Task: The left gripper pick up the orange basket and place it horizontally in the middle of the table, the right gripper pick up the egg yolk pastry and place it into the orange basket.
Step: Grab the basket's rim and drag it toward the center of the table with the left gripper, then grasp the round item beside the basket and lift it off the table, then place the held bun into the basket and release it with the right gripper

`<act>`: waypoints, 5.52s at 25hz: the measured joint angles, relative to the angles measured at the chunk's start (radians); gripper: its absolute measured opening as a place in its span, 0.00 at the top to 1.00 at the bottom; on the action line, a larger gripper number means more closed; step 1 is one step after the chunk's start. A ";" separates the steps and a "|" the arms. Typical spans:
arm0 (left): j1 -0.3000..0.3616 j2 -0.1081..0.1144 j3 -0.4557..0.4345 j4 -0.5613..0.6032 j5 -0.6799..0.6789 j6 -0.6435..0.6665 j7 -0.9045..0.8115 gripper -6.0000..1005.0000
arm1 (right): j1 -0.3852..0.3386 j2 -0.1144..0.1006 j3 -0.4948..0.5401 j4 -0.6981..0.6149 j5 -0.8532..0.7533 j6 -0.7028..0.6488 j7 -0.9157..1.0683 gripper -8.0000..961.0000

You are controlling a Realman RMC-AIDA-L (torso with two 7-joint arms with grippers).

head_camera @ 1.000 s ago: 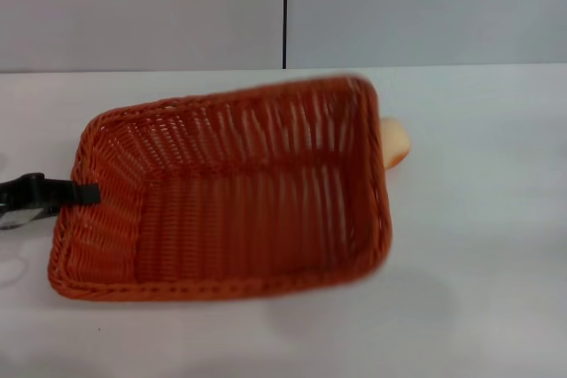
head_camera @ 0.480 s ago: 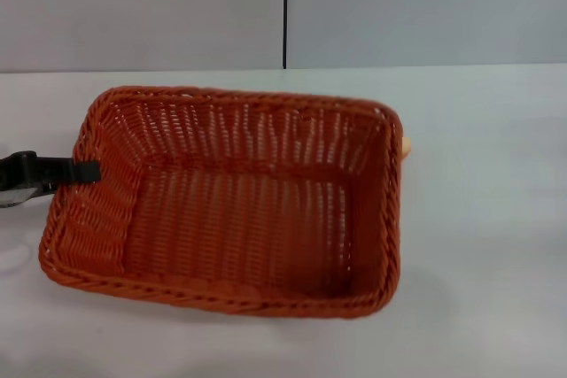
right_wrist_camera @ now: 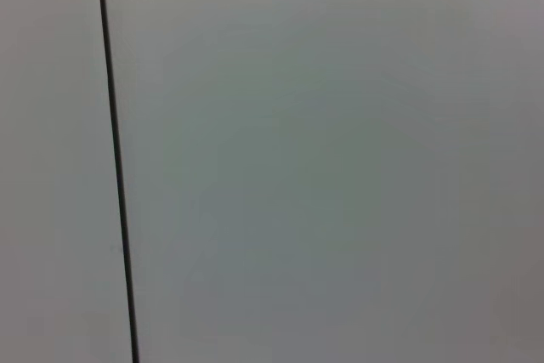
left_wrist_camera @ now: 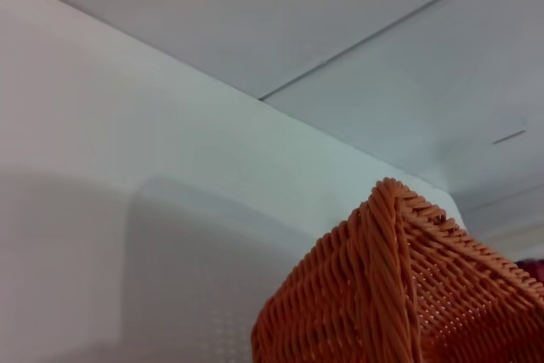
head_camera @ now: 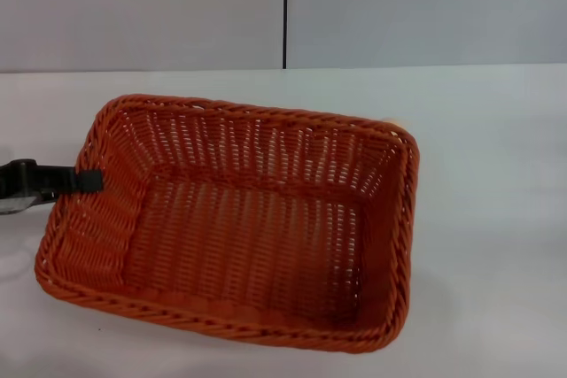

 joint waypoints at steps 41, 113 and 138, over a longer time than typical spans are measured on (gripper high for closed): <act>0.019 -0.050 -0.255 -0.241 -0.523 -0.415 0.860 0.52 | -0.047 -0.043 -0.040 -0.364 -0.706 0.026 0.904 0.42; -0.010 -0.053 -0.229 -0.649 -0.832 -0.297 1.351 0.52 | 0.363 -0.026 -0.507 -0.656 -1.757 0.087 1.774 0.67; -0.009 -0.053 -0.225 -0.666 -0.832 -0.297 1.368 0.52 | 0.135 -0.023 -0.572 -0.818 -0.963 -0.482 1.327 0.90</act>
